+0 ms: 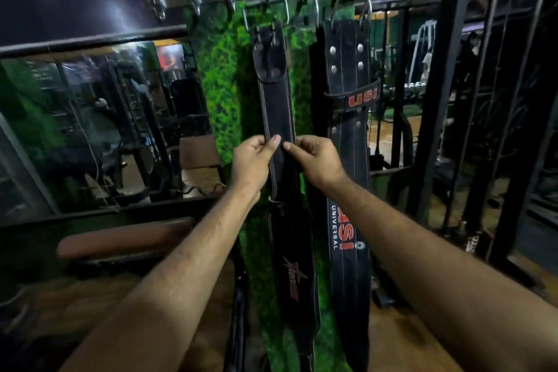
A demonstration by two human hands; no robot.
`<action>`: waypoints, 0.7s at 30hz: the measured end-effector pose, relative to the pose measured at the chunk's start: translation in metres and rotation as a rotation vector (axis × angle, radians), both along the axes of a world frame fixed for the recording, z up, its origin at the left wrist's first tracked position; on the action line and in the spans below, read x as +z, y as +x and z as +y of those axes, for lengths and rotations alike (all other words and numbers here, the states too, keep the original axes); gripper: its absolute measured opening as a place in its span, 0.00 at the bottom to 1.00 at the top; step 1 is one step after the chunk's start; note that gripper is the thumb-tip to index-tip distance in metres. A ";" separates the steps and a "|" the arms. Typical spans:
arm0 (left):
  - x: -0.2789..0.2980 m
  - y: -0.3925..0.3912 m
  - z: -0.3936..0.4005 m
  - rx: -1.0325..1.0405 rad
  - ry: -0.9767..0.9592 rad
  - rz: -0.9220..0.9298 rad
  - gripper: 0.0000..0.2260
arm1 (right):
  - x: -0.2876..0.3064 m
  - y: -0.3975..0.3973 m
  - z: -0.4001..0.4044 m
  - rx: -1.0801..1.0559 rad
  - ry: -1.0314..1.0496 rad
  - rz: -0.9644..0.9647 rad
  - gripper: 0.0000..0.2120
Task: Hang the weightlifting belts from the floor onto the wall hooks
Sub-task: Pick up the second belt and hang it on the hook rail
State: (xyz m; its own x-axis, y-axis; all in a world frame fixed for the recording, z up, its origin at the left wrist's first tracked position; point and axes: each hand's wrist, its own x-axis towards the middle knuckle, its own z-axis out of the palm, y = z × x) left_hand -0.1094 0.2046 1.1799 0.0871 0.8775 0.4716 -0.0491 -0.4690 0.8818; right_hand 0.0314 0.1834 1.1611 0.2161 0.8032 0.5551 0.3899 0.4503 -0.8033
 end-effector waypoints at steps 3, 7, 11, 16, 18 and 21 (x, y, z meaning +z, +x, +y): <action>-0.046 -0.003 0.001 -0.053 -0.086 0.052 0.12 | -0.043 0.007 -0.003 0.007 -0.093 -0.050 0.28; -0.094 -0.002 -0.004 -0.168 -0.244 -0.042 0.04 | -0.080 0.005 -0.017 0.042 -0.112 0.007 0.10; -0.115 0.007 -0.009 -0.164 -0.258 -0.160 0.10 | -0.101 -0.003 -0.027 0.131 -0.054 0.194 0.13; -0.146 0.016 -0.021 -0.117 -0.243 -0.191 0.05 | -0.145 0.001 -0.035 0.082 -0.160 0.259 0.14; -0.163 0.016 -0.022 -0.117 -0.262 -0.168 0.03 | -0.159 0.002 -0.034 0.064 -0.170 0.272 0.09; -0.185 0.009 -0.017 -0.117 -0.311 -0.145 0.05 | -0.173 0.005 -0.029 0.089 -0.169 0.270 0.10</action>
